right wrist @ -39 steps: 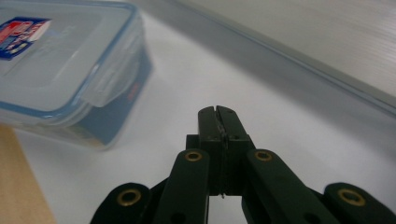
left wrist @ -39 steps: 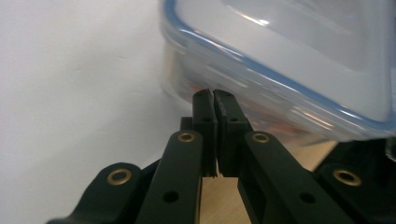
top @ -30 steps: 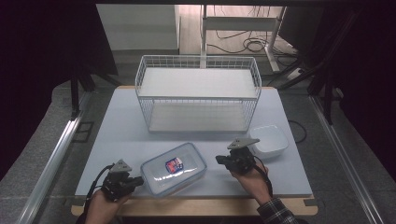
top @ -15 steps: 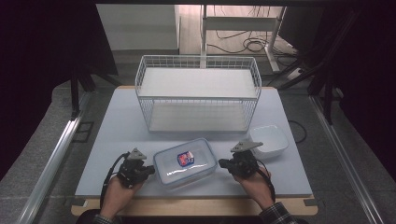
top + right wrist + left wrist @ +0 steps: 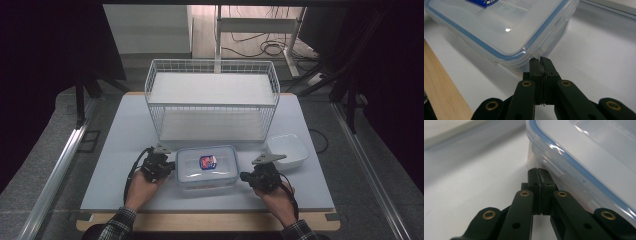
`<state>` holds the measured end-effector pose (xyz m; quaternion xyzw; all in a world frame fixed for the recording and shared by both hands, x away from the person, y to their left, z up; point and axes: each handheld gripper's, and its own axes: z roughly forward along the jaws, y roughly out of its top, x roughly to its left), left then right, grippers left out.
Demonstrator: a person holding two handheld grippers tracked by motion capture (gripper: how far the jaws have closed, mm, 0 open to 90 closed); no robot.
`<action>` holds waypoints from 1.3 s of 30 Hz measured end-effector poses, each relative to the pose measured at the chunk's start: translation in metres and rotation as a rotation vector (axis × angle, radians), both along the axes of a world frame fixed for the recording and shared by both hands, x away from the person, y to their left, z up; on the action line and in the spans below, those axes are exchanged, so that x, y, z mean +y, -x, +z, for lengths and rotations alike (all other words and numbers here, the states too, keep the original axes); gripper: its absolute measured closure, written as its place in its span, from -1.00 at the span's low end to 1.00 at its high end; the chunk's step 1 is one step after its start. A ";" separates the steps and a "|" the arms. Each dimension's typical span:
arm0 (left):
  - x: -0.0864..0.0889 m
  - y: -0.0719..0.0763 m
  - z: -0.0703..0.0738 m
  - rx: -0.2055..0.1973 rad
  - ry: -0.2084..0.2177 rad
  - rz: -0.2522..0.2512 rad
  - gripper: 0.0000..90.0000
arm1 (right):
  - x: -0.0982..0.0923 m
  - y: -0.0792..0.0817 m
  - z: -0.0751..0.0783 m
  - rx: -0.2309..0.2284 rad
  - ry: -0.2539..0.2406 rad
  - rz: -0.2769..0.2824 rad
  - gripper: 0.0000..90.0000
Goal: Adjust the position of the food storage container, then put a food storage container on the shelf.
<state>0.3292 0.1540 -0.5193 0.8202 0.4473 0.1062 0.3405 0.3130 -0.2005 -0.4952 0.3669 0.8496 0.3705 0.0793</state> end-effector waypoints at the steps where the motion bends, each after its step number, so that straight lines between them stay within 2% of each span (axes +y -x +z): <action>1: 0.000 0.000 0.000 0.000 0.000 0.000 1.00 | 0.000 0.000 0.000 0.000 0.000 0.000 0.95; 2: -0.002 -0.002 0.000 -0.006 -0.015 0.004 1.00 | 0.001 0.000 -0.001 0.003 0.008 0.001 0.96; 4: -0.001 -0.004 0.000 -0.013 -0.019 0.000 1.00 | 0.002 0.001 -0.001 -0.004 0.016 0.001 0.96; 5: 0.002 -0.004 -0.001 -0.010 0.003 -0.002 0.96 | 0.002 0.001 -0.001 -0.009 0.018 0.003 0.93; 9: 0.013 0.002 0.005 -0.026 0.033 0.013 0.76 | 0.000 0.002 0.000 -0.018 0.025 0.006 0.80; 10: 0.023 0.008 0.009 -0.037 0.055 0.042 0.70 | -0.002 0.001 0.001 -0.035 0.033 0.005 0.70; 13: 0.033 0.015 0.010 -0.042 0.077 0.057 0.59 | -0.004 0.002 0.002 -0.045 0.030 0.006 0.62; 16: 0.046 0.027 0.009 -0.046 0.084 0.083 0.36 | -0.007 0.003 0.003 -0.065 0.035 0.006 0.48; 17: 0.049 0.030 0.009 -0.046 0.087 0.089 0.21 | -0.009 0.004 0.004 -0.079 0.031 0.006 0.40; 18: 0.051 0.032 0.009 -0.046 0.096 0.095 0.21 | -0.009 0.004 0.004 -0.079 0.031 0.006 0.40; 20: 0.053 0.036 0.007 -0.055 0.113 0.097 -0.02 | -0.013 0.005 0.006 -0.090 0.029 0.003 0.30; 21: 0.052 0.038 0.006 -0.065 0.110 0.093 -0.15 | -0.015 0.006 0.006 -0.095 0.024 0.004 0.24; 22: 0.052 0.041 0.005 -0.068 0.104 0.088 -0.31 | -0.020 0.006 0.006 -0.093 0.013 0.004 0.09; 24: 0.050 0.045 0.002 -0.068 0.102 0.072 -0.44 | -0.022 0.007 0.006 -0.090 0.006 0.004 0.03; 25: 0.048 0.049 0.000 -0.059 0.092 0.062 -0.50 | -0.026 0.007 0.005 -0.090 -0.005 0.004 -0.09; 26: 0.048 0.049 0.000 -0.059 0.092 0.062 -0.54 | -0.026 0.007 0.005 -0.090 -0.005 0.004 -0.09; 29: 0.047 0.052 -0.002 -0.055 0.071 0.047 -0.64 | -0.027 0.007 0.005 -0.092 -0.013 0.004 -0.21; 31: 0.047 0.052 -0.003 -0.057 0.076 0.040 -0.75 | -0.025 0.007 0.005 -0.104 -0.016 0.010 -0.32; 35: 0.047 0.051 -0.006 -0.061 0.074 0.021 -0.80 | -0.024 0.006 0.006 -0.122 -0.026 0.019 -0.42; 39: 0.048 0.051 -0.009 -0.084 0.059 0.011 -0.84 | -0.023 0.006 0.006 -0.123 -0.049 0.034 -0.52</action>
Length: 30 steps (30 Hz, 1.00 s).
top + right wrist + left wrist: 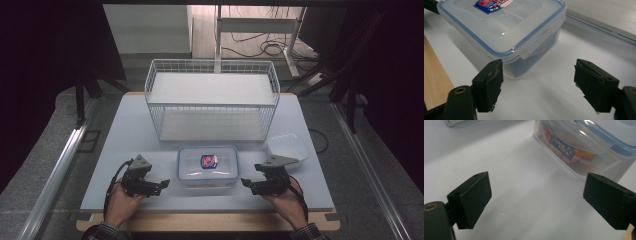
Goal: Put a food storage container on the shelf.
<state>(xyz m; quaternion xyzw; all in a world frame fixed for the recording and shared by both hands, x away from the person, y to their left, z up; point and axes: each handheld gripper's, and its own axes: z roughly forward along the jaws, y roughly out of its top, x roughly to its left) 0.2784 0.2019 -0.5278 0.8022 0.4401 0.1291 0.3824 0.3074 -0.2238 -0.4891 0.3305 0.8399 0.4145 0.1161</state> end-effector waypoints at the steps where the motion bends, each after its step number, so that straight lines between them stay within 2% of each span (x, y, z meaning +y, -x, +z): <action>1: 0.000 0.000 0.000 -0.011 -0.006 -0.003 -0.85 | 0.000 0.000 0.000 0.001 -0.010 0.006 -0.54; 3: 0.001 0.000 0.000 -0.030 0.000 -0.005 -0.88 | 0.001 0.000 0.002 0.000 -0.021 0.012 -0.60; 6: 0.002 -0.001 -0.001 -0.026 0.014 -0.013 -0.90 | 0.002 -0.001 0.003 -0.005 -0.031 0.015 -0.67; 8: 0.002 -0.002 -0.003 -0.020 0.013 -0.017 -0.90 | 0.004 -0.002 0.003 -0.003 -0.022 0.012 -0.74; 13: 0.000 -0.002 0.001 -0.035 0.017 -0.029 -0.91 | 0.006 -0.004 0.003 -0.002 -0.015 0.008 -0.84; 20: -0.005 -0.003 0.009 -0.018 0.040 -0.048 -0.89 | 0.011 -0.007 0.004 0.006 -0.035 0.011 -0.91; 27: -0.011 -0.007 0.018 -0.010 0.075 -0.064 -0.91 | 0.018 -0.011 0.006 0.013 -0.045 0.005 -0.93; 30: -0.014 -0.008 0.022 -0.006 0.117 -0.091 -0.93 | 0.022 -0.012 0.008 0.015 -0.053 0.008 -0.95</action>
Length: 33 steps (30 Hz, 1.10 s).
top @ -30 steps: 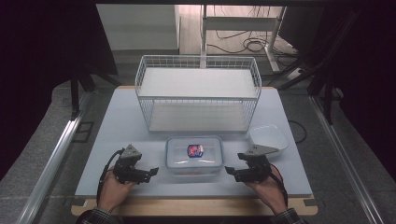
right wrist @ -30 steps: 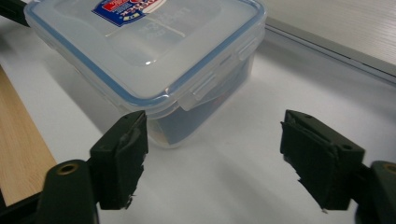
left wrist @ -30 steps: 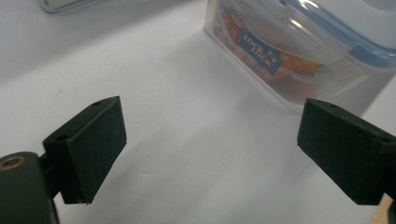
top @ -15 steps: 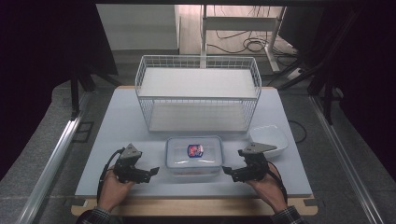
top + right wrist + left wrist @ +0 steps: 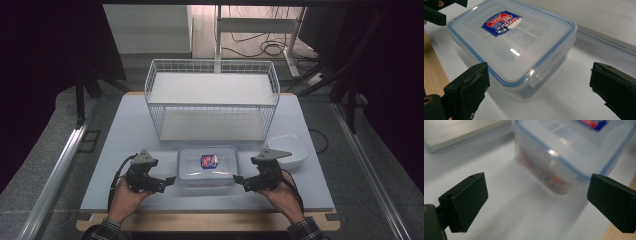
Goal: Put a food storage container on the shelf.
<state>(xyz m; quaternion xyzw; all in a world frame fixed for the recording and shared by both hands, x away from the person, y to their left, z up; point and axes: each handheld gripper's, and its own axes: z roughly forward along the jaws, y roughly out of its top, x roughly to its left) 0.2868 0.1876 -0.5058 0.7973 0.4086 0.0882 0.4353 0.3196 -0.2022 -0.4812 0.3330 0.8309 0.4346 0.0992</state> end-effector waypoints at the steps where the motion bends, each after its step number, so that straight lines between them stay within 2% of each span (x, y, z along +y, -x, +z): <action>1: -0.002 -0.001 0.001 0.000 -0.003 -0.005 -0.93 | 0.001 0.000 0.001 0.002 0.000 -0.001 -0.96; 7: -0.014 -0.004 0.008 -0.002 -0.017 -0.029 -0.93 | 0.008 -0.005 0.003 0.019 -0.006 0.000 -0.98; 15: -0.022 -0.013 0.015 0.007 -0.034 -0.041 -0.90 | 0.016 -0.012 0.006 0.028 0.043 -0.001 -0.98; 22: -0.032 -0.028 0.020 0.017 -0.028 -0.045 -0.88 | 0.024 -0.025 0.007 0.068 0.041 -0.002 -0.84; 29: -0.038 -0.036 0.009 0.055 -0.016 -0.054 -0.91 | 0.031 -0.033 0.002 0.093 0.040 0.008 -0.84; 33: -0.036 -0.041 0.001 0.110 0.040 -0.077 -0.97 | 0.030 -0.036 -0.004 0.143 0.017 0.014 -0.89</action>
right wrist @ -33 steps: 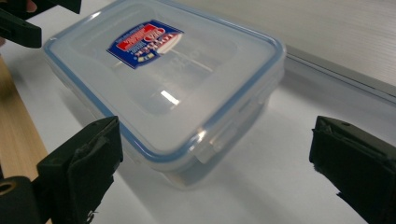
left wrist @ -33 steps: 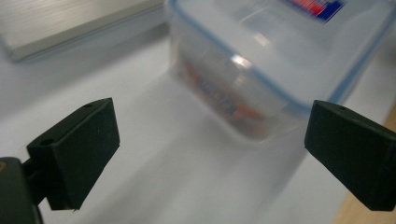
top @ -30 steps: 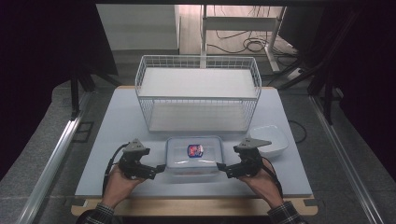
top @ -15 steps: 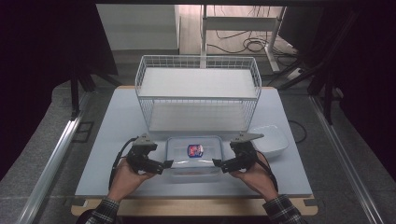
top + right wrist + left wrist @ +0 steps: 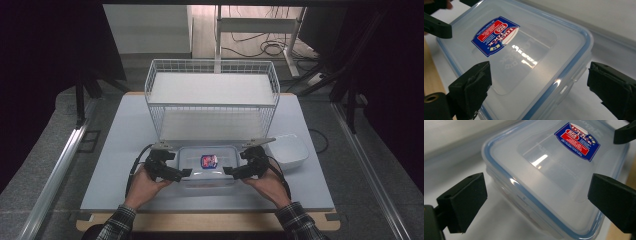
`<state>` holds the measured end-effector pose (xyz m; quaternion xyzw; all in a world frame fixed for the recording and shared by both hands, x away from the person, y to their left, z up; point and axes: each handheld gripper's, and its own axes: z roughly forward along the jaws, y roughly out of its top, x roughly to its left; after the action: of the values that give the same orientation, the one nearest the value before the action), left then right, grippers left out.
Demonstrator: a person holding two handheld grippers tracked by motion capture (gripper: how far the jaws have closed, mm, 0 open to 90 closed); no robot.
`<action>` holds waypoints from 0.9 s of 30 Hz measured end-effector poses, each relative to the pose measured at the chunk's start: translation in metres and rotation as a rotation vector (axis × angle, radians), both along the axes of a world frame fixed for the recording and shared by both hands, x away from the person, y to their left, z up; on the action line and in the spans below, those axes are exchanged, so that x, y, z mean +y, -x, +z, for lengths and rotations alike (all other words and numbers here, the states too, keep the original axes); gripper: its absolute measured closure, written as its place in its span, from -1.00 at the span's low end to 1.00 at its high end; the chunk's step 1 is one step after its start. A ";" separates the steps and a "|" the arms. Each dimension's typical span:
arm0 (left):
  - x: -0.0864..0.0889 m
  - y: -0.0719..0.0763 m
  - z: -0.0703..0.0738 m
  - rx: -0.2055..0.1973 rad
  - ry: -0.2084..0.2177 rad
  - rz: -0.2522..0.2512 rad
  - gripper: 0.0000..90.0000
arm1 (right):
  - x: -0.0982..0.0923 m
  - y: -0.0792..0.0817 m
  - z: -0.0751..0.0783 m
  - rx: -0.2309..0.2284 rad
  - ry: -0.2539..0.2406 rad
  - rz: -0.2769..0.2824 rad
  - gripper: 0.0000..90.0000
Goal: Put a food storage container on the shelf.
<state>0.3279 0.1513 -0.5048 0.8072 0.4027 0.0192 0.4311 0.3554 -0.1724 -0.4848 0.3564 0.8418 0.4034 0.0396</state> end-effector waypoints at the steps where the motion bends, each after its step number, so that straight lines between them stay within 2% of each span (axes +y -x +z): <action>1: 0.000 -0.001 -0.002 0.012 0.013 -0.009 -0.99 | 0.000 -0.001 -0.001 0.014 -0.006 0.002 -0.90; 5: 0.000 -0.004 -0.010 0.077 0.075 -0.038 -1.00 | 0.000 -0.003 -0.006 0.068 -0.033 0.006 -0.96; 6: -0.001 -0.005 -0.011 0.092 0.086 -0.052 -1.00 | -0.001 -0.004 -0.008 0.103 -0.050 0.011 -0.96; 10: 0.000 -0.004 -0.013 0.132 0.107 -0.046 -1.00 | -0.002 -0.005 -0.011 0.138 -0.069 0.009 -0.95; 11: 0.000 -0.004 -0.013 0.132 0.107 -0.046 -0.98 | -0.002 -0.005 -0.011 0.138 -0.069 0.009 -0.95; 14: 0.002 -0.003 -0.013 0.165 0.121 -0.039 -0.95 | -0.004 -0.003 -0.009 0.149 -0.061 0.013 -0.90; 17: 0.007 -0.001 -0.011 0.197 0.131 -0.034 -0.83 | -0.006 -0.001 -0.007 0.167 -0.056 0.016 -0.80; 19: 0.009 0.001 -0.011 0.202 0.133 -0.038 -0.72 | -0.011 0.000 -0.004 0.176 -0.060 0.008 -0.64; 22: 0.010 0.004 -0.009 0.205 0.133 -0.037 -0.66 | -0.014 0.001 -0.002 0.177 -0.065 0.005 -0.54; 27: 0.018 0.004 -0.009 0.226 0.179 -0.019 -0.45 | -0.017 0.003 0.002 0.185 -0.058 0.003 -0.40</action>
<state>0.3235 0.1694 -0.5137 0.7664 0.4413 -0.1118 0.4533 0.3526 -0.1891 -0.4830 0.3919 0.8303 0.3932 -0.0492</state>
